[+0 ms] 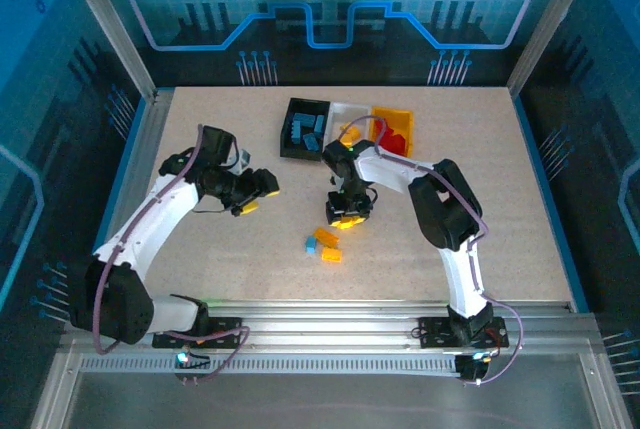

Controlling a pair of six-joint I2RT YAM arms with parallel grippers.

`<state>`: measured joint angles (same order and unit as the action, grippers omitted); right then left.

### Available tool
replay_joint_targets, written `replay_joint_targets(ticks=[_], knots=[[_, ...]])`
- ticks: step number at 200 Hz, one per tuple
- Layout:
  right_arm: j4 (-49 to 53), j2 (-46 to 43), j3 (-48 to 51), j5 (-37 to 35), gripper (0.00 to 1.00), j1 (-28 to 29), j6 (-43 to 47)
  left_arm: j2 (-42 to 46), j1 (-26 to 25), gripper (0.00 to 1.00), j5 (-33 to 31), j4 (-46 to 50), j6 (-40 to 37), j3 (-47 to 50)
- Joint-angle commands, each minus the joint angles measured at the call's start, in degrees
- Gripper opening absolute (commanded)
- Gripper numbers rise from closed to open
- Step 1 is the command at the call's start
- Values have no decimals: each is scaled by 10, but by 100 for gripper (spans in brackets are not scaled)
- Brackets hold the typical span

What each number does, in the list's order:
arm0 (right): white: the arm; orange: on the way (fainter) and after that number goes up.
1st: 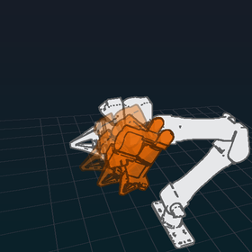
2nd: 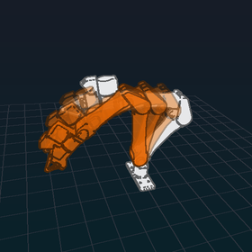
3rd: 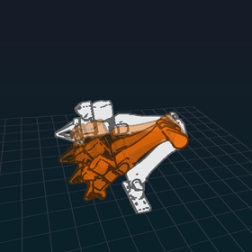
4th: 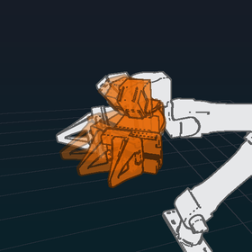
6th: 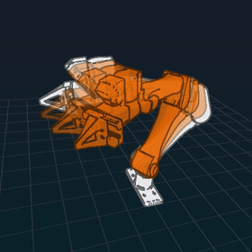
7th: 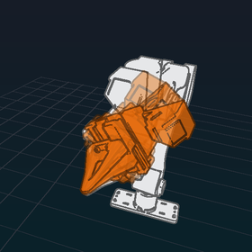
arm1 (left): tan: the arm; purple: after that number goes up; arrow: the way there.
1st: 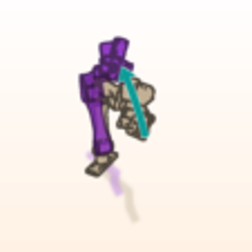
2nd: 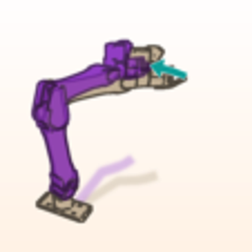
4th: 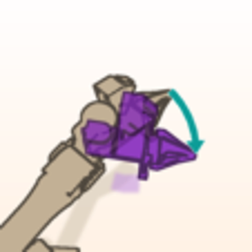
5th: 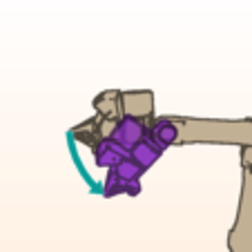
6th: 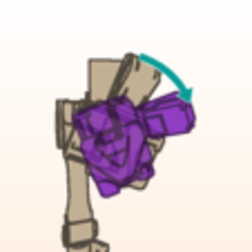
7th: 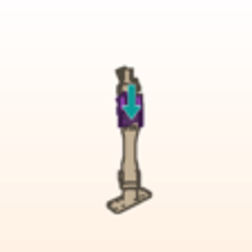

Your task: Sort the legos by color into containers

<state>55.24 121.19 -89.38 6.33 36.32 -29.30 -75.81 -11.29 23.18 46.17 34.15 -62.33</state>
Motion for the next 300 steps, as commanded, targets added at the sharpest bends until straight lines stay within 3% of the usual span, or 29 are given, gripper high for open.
replay_joint_targets(ticks=[1, 72, 125, 145, 178, 205, 219, 227, 269, 300], knots=[[4, 2, -13, -12, 51, -3, -1, 13, 7, 69, -5, 11, -2, 12], [24, -47, -43, -7, 41, -43, -5, -8, 8, 69, 6, -10, 6, 14], [-27, -42, -145, 115, 40, -141, -71, -5, -4, 70, 11, -19, 20, 39], [-57, -3, -200, 157, 40, -173, -111, 1, -21, 71, 7, -24, 30, 57], [-51, 100, -347, 167, 41, -198, -137, 1, -65, 74, -1, -33, 47, 87], [-25, 194, -474, 171, 45, -206, -150, 9, -89, 86, -5, -43, 62, 107], [-10, 229, -531, 172, 50, -210, -157, 14, -95, 98, -5, -45, 65, 115], [-6, 240, -550, 172, 53, -211, -159, 17, -97, 99, -4, -48, 65, 118], [-4, 221, -549, 175, 59, -213, -146, 2, -115, 99, -23, -42, 62, 120], [8, 159, -483, 165, 59, -213, -109, -27, -141, 99, -25, -59, 58, 111]])
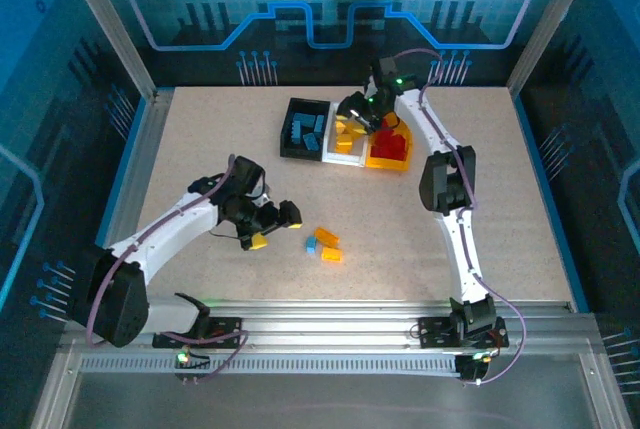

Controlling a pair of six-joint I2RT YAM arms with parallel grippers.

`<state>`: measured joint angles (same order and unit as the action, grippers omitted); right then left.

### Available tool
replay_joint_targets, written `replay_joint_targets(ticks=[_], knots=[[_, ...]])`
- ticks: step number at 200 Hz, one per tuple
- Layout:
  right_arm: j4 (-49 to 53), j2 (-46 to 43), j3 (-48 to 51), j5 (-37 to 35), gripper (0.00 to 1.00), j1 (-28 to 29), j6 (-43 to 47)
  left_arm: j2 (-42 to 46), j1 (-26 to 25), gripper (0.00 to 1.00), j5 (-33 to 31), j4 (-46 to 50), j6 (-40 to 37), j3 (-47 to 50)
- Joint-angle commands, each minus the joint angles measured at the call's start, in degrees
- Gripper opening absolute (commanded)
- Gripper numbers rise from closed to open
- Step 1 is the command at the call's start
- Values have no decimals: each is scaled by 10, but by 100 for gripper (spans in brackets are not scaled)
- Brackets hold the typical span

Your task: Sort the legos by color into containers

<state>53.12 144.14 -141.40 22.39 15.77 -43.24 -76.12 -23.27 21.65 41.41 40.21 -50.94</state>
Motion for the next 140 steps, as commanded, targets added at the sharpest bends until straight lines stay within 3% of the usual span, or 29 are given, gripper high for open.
replay_joint_targets(ticks=[1, 33, 89, 140], knots=[[29, -73, 41, 5, 59, -8, 32, -26, -23, 99, -10, -11, -3, -3], [12, -193, 198, -2, 59, 1, 67, -72, -61, 97, -34, -13, -20, -23], [-36, -390, 529, -8, 59, 28, 99, -160, -109, 81, -64, -27, -25, -65], [-56, -485, 680, -8, 59, 35, 101, -236, -128, 70, -84, -6, -50, -121]])
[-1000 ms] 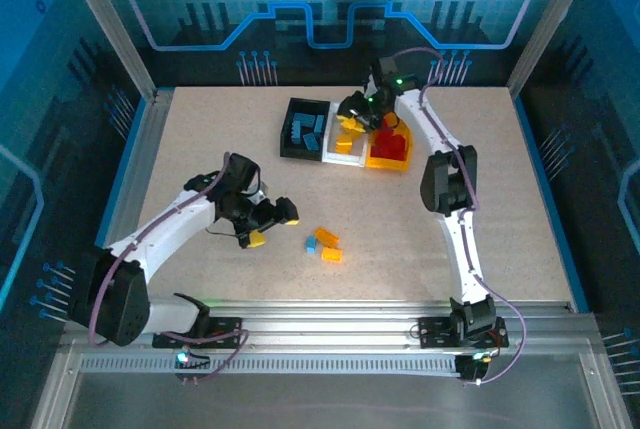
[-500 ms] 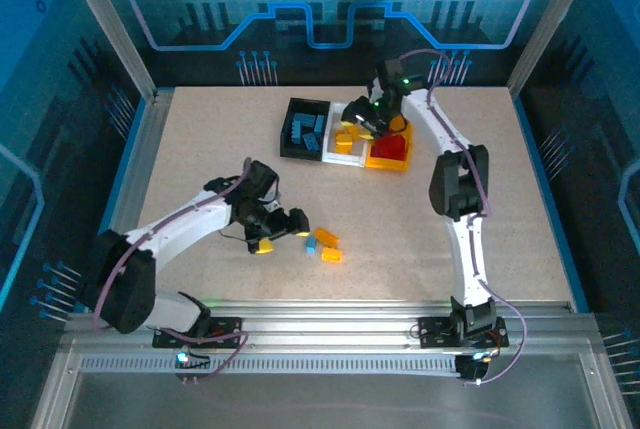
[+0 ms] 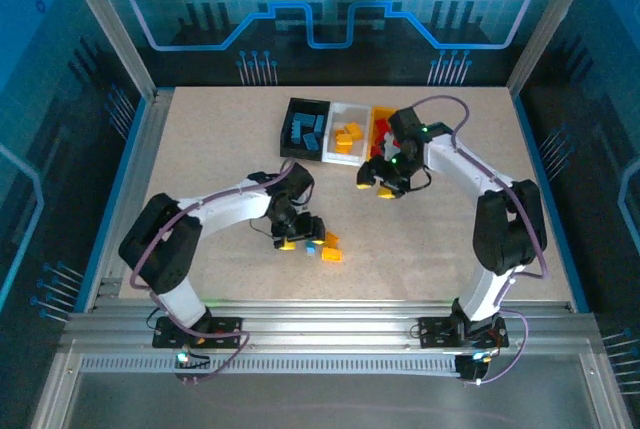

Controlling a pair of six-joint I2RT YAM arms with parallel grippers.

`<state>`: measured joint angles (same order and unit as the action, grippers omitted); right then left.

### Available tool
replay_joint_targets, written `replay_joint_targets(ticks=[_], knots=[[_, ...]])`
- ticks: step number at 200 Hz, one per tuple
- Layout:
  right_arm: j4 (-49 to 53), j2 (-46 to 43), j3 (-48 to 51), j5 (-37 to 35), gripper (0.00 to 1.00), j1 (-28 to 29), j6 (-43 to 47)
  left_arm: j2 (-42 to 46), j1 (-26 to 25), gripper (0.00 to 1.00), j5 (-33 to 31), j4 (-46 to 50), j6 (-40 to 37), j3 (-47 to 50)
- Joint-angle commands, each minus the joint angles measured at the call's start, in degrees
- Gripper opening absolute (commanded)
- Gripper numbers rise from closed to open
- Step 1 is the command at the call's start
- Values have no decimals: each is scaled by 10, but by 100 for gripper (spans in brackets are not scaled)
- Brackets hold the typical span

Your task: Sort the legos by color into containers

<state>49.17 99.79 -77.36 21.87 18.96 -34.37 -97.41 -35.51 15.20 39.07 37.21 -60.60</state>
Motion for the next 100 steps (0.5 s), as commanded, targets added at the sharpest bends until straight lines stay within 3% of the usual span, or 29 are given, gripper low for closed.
replay_joint_targets(ticks=[1, 100], knots=[[-16, -43, 41, -4, 59, 4, 12, -24, -6, 70, -19, 18, -20, -25], [-22, -70, 82, -1, 59, 4, 16, -86, -6, 46, -32, 9, -22, -45]])
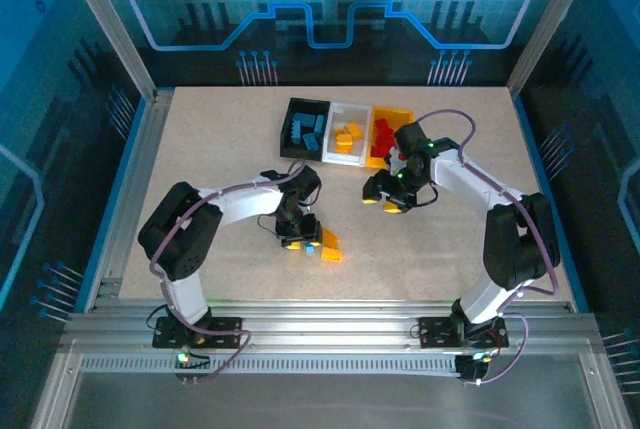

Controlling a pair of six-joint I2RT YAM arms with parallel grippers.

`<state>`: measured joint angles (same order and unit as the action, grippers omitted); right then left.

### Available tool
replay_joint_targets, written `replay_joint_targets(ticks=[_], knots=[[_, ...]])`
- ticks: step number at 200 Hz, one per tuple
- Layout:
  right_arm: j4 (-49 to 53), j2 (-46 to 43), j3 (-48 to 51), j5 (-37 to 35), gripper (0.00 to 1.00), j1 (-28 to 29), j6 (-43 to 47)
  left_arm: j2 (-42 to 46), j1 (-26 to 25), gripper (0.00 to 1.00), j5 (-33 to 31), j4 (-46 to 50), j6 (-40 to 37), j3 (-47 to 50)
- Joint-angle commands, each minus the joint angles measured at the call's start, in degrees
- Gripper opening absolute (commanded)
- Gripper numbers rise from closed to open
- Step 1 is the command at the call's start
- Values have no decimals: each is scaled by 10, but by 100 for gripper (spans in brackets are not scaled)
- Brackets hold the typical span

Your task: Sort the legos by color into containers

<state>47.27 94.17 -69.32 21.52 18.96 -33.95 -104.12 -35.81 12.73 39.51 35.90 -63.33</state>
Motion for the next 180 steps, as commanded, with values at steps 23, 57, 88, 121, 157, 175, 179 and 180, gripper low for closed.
replay_joint_targets(ticks=[23, 57, 88, 121, 157, 175, 179, 180], knots=[[0, -9, -4, 2, 59, 4, 13, -34, -3, 37, -4, 1, -10, -28], [1, -1, -13, 2, 59, 4, 13, -33, 0, 26, -8, 16, -17, -37], [1, 7, -19, 0, 59, 3, 12, -2, 28, 23, -2, 33, -23, -39], [1, 7, -18, 0, 59, 3, 7, 40, 128, 22, 42, 42, -25, -77], [-9, -22, 19, 7, 59, 7, -18, -23, 221, 23, 98, 51, -12, -249], [-11, -49, 44, 0, 59, 13, -32, -85, 240, 23, 120, 41, 19, -351], [-10, -56, 49, -2, 59, 15, -36, -98, 243, 23, 123, 35, 28, -371], [-11, -58, 51, -3, 59, 15, -37, -102, 243, 23, 125, 35, 31, -374]])
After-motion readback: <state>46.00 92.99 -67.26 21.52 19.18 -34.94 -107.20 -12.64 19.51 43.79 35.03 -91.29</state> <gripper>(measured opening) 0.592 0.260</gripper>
